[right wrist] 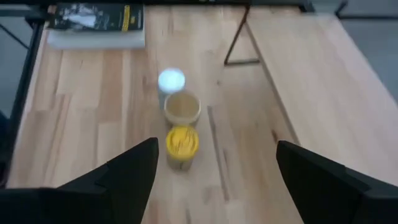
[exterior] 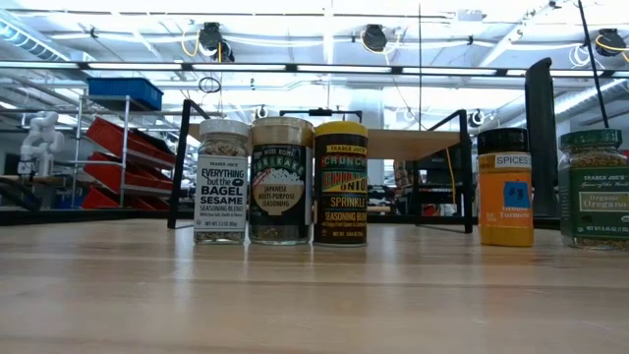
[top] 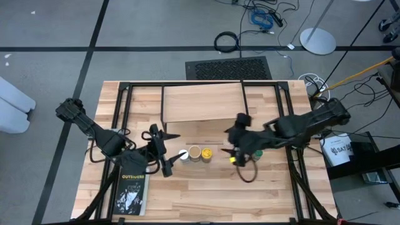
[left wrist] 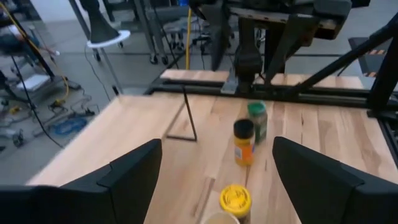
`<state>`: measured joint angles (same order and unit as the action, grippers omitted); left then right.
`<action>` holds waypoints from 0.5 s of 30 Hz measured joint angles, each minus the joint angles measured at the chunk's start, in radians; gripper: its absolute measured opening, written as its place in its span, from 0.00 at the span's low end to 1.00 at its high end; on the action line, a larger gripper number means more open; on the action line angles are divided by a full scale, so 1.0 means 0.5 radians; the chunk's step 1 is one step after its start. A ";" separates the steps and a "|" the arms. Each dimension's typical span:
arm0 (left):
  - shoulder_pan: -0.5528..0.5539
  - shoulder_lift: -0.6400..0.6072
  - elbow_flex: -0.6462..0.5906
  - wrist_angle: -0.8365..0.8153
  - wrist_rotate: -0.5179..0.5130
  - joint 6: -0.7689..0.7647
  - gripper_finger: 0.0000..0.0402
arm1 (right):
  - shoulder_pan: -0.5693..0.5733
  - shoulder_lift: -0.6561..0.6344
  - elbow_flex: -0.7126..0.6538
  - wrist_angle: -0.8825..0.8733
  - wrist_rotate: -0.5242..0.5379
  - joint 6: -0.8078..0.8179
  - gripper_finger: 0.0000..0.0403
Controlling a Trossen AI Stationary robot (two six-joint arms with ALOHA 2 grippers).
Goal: Shelf spices
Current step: Put the black orange seasoning bottle on the shelf
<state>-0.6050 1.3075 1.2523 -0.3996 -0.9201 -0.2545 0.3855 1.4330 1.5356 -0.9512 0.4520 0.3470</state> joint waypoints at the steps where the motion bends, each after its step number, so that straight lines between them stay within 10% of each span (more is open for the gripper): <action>1: 0.005 0.000 0.026 0.000 0.005 0.027 0.79 | 0.029 -0.027 0.000 -0.069 0.013 0.057 0.78; 15: 0.020 0.076 0.057 -0.011 0.113 -0.001 0.79 | 0.736 -0.258 -0.329 -0.424 0.515 1.012 0.78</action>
<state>-0.5949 1.3456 1.2808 -0.4050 -0.8635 -0.2551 0.7534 1.3040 1.3711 -1.1632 0.7092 0.8528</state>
